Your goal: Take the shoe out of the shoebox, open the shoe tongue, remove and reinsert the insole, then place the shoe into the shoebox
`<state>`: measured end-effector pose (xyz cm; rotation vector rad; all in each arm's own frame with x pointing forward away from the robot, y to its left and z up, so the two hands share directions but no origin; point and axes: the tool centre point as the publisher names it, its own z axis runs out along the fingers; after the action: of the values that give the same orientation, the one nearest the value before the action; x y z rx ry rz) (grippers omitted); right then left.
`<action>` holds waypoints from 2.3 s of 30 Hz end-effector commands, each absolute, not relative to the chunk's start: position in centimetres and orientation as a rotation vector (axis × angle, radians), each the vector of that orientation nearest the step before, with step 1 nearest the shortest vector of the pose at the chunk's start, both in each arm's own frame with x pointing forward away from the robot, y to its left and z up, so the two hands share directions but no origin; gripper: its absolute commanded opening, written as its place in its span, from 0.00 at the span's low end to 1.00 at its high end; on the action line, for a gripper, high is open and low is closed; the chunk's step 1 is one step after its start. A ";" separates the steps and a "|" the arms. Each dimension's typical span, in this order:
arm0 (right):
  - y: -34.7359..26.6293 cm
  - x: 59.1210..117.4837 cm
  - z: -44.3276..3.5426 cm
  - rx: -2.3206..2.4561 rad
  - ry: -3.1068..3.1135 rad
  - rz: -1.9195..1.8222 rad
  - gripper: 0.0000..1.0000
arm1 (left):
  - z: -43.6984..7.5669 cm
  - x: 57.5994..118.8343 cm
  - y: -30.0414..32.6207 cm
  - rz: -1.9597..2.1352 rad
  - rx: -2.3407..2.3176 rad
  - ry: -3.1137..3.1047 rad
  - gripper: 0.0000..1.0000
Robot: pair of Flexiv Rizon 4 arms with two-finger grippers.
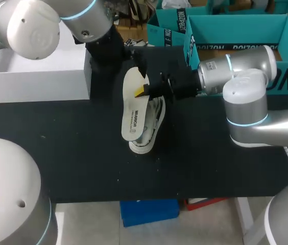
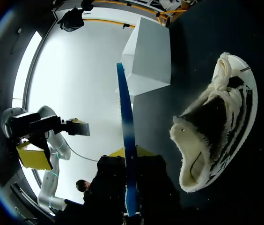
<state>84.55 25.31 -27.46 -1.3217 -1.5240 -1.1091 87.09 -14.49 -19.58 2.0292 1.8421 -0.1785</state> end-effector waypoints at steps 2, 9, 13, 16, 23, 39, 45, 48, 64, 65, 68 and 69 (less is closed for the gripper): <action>25.4 84.6 -27.6 -1.322 -1.522 -1.113 0.00 | -19.3 90.9 -15.7 -0.174 2.046 1.854 1.00; 25.4 84.6 -27.6 -1.322 -1.522 -1.113 0.00 | -19.4 93.6 -15.9 -0.155 2.037 1.857 1.00; 25.4 84.6 -27.6 -1.322 -1.522 -1.113 0.00 | -19.9 94.7 -15.8 -0.153 2.029 1.874 1.00; 25.4 84.6 -27.6 -1.322 -1.522 -1.113 0.00 | -20.3 95.7 -15.8 -0.128 2.026 1.887 1.00; 25.4 84.6 -27.6 -1.322 -1.522 -1.113 0.00 | -20.6 97.1 -15.7 -0.088 2.026 1.901 1.00; 25.4 84.6 -27.6 -1.322 -1.522 -1.113 0.00 | -20.0 91.3 -15.0 -0.073 2.042 1.886 1.00; 25.4 84.6 -27.6 -1.322 -1.522 -1.113 0.00 | -19.4 88.1 -14.4 -0.067 2.045 1.883 1.00; 25.4 84.6 -27.6 -1.322 -1.522 -1.113 0.00 | -19.2 86.4 -14.3 -0.069 2.043 1.869 1.00; 25.4 84.6 -27.6 -1.322 -1.522 -1.113 0.00 | -19.9 79.9 -13.7 -0.097 2.069 1.826 1.00; 25.4 84.6 -27.6 -1.322 -1.522 -1.113 0.00 | -19.8 79.7 -13.6 -0.095 2.067 1.824 1.00; 25.4 84.6 -27.6 -1.322 -1.522 -1.113 0.00 | -20.1 78.7 -13.8 -0.093 2.088 1.821 1.00; 25.4 84.6 -27.6 -1.322 -1.522 -1.113 0.00 | -20.1 78.3 -13.8 -0.111 2.093 1.816 1.00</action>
<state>84.58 25.30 -27.47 -1.3210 -1.5233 -1.1093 79.29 -14.13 -20.08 2.1119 1.8325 -0.1289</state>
